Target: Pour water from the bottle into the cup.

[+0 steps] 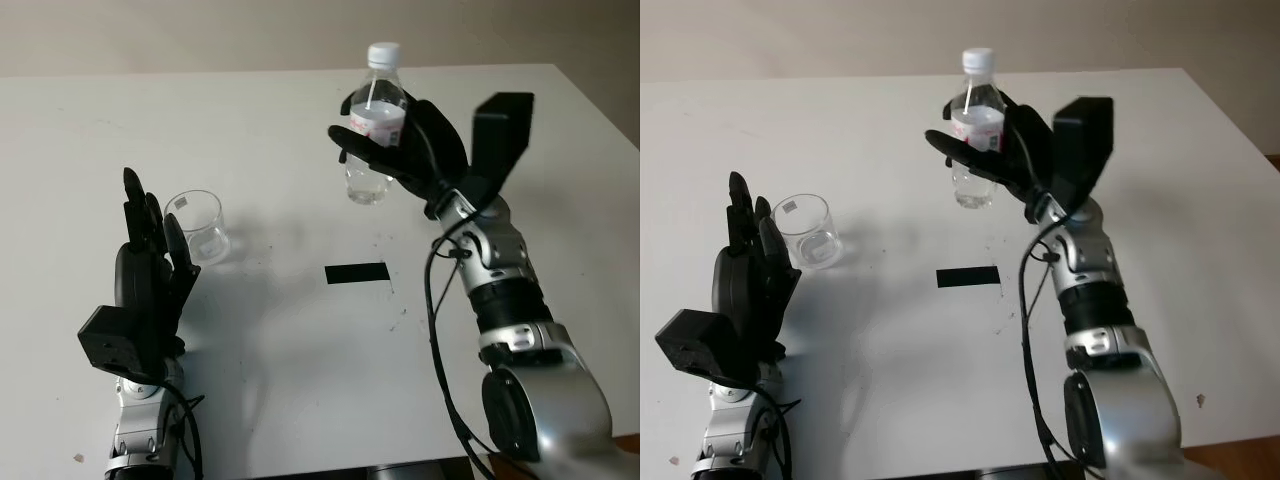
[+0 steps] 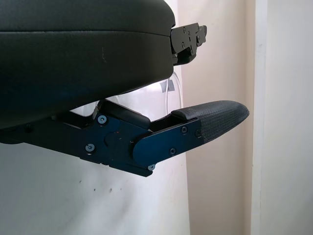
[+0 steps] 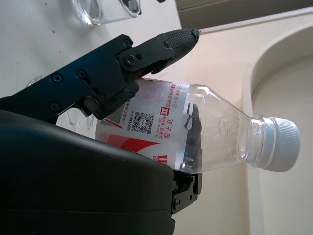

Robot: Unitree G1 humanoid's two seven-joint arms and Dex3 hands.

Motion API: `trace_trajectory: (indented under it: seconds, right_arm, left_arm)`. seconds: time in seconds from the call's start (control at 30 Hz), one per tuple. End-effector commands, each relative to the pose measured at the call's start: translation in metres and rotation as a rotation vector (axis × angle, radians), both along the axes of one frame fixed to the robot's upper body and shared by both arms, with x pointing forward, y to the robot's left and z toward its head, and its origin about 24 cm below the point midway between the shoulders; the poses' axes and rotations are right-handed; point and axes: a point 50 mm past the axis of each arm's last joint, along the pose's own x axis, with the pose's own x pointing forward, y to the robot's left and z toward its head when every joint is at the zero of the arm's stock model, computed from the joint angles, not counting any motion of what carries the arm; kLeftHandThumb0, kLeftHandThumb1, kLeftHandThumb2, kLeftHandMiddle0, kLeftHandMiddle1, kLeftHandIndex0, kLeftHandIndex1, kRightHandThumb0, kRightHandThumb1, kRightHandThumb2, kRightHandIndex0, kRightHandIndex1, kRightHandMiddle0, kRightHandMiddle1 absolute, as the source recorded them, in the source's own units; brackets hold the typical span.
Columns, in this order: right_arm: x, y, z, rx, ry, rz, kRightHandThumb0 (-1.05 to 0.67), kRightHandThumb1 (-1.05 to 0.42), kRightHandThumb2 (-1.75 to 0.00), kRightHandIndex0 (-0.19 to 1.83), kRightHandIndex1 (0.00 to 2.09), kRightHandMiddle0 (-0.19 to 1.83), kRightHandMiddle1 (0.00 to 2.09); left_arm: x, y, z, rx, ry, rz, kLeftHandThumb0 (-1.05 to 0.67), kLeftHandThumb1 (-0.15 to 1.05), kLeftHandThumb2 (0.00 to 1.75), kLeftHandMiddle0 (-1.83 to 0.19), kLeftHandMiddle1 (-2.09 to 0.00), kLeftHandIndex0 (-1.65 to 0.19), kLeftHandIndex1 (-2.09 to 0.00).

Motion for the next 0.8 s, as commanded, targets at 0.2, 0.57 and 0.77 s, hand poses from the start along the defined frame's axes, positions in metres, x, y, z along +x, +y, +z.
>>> trace_trajectory:
  seconds: [0.2, 0.57, 0.77]
  right_arm:
    - [-0.015, 0.001, -0.006, 0.032, 0.002, 0.025, -0.2, -1.05, -0.34, 1.19, 2.09, 0.71, 2.09]
    - [-0.033, 0.01, -0.036, -0.012, 0.02, 0.024, -0.21, -1.05, -0.33, 1.13, 2.09, 0.71, 2.09]
    - [-0.042, 0.011, -0.043, -0.006, 0.006, -0.006, -0.21, -1.05, -0.35, 0.94, 2.09, 0.09, 2.09]
  left_arm:
    - [-0.006, 0.004, -0.004, -0.002, 0.02, 0.003, -0.77, 1.05, 0.71, 0.19, -0.16, 0.19, 0.0]
    - [-0.007, 0.004, 0.0, 0.006, 0.02, 0.003, -0.78, 1.05, 0.7, 0.19, -0.2, 0.16, 0.0]
    - [-0.006, 0.005, 0.001, 0.017, 0.017, 0.012, -0.79, 1.05, 0.72, 0.19, -0.24, 0.14, 0.0]
